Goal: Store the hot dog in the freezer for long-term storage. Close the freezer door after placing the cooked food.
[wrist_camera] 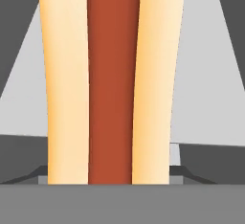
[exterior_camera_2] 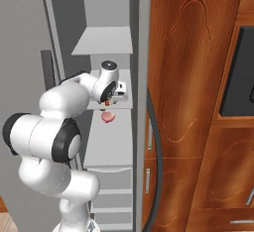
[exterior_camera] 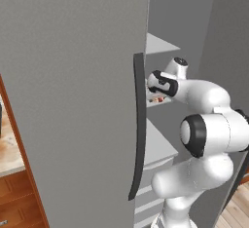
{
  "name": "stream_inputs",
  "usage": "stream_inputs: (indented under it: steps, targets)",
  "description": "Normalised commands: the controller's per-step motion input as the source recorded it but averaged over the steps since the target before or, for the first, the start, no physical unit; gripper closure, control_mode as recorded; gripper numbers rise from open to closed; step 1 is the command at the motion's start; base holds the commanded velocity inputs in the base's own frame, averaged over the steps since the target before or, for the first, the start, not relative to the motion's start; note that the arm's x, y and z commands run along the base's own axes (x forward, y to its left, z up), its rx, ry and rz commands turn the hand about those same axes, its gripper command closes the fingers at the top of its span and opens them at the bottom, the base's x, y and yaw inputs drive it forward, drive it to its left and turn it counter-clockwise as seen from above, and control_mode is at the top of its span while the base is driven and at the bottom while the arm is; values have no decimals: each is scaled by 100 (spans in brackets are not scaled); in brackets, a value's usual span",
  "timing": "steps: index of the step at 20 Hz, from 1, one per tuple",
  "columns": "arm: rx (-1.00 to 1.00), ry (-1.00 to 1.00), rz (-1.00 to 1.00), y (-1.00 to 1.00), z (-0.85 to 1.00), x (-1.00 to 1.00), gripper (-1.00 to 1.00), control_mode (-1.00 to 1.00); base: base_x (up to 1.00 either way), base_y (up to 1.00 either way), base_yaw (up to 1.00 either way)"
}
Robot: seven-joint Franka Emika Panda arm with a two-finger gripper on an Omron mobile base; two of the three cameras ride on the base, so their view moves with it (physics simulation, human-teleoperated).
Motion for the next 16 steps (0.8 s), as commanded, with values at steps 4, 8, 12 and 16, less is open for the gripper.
stream_inputs:
  steps: [4,8,12,16]
  targets:
    - [0,0,0,16,-15,51,100,-100,0,0,0]
    - [0,0,0,1,-19,57,100,-100,0,0,0]
    - [0,0,0,0,-20,53,100,-100,0,0,0]
    - [0,0,0,0,-19,41,100,-100,0,0,0]
